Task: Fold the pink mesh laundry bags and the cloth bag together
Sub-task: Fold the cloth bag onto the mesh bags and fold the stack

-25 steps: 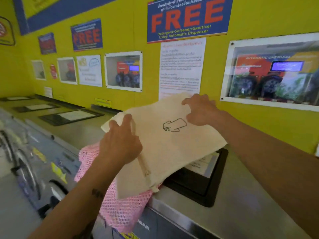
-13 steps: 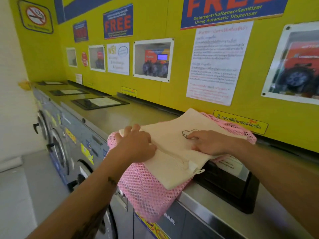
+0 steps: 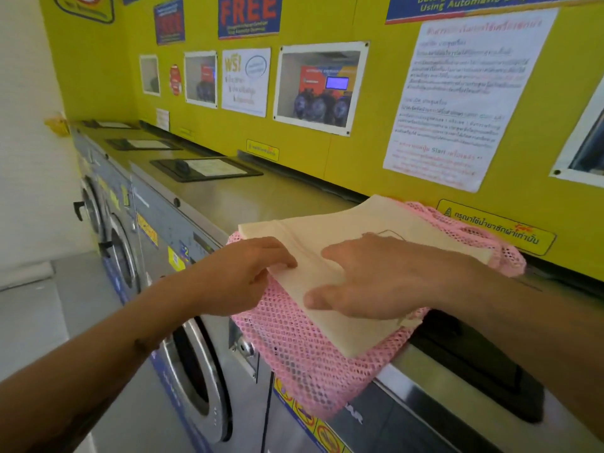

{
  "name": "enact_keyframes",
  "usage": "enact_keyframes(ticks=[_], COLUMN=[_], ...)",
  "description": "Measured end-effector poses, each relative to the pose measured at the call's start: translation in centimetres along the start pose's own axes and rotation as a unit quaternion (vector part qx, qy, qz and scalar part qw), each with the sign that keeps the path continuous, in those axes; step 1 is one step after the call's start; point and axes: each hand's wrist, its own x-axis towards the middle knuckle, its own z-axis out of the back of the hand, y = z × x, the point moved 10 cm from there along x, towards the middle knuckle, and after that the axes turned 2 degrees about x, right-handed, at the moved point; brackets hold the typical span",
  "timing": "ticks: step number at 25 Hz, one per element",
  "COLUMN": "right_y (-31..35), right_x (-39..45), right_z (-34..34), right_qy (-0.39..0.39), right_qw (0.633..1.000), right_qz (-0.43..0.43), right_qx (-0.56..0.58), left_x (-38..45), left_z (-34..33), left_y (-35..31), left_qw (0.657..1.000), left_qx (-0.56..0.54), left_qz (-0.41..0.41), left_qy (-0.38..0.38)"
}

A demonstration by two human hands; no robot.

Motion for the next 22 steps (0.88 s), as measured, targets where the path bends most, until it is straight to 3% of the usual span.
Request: enact_keyframes(ticks=[2,5,8,11,16,22], right_y=[1.7,2.6,2.9,3.2,3.5,-0.2], right_x=[-0.4,-0.3,0.2,0.5,-0.4,-2.7], right_z=[-3.0,-6.0,-7.1,-7.0,-3.6,-0.5], right_qy=[0.056,0.041,-0.021,-0.066,-0.143,-0.111], right_qw=[0.997,0.990,0.978,0.964,0.970,0.986], right_qz=[-0.009,-0.023,-0.036,-0.043,0.039,0.110], right_qx=[-0.053,-0.129,-0.205,-0.253,-0.192,-0.060], left_x=[-1.7,-3.1,-2.2,-1.2,-0.7,0.2], left_z=[-1.1,-4.3,-5.8,-5.1,-2.4,2.2], left_y=[0.4,1.9,2.4,1.8,0.9,-2.7], left_qw=[0.998,0.983,0.977,0.981,0.985,0.973], left_qx=[0.038,0.155,0.208,0.177,0.123,0.139], left_qz=[-0.034,-0.044,-0.045,-0.070,-0.087,-0.132], left_qy=[0.029,0.086,0.024,-0.038,-0.088,-0.132])
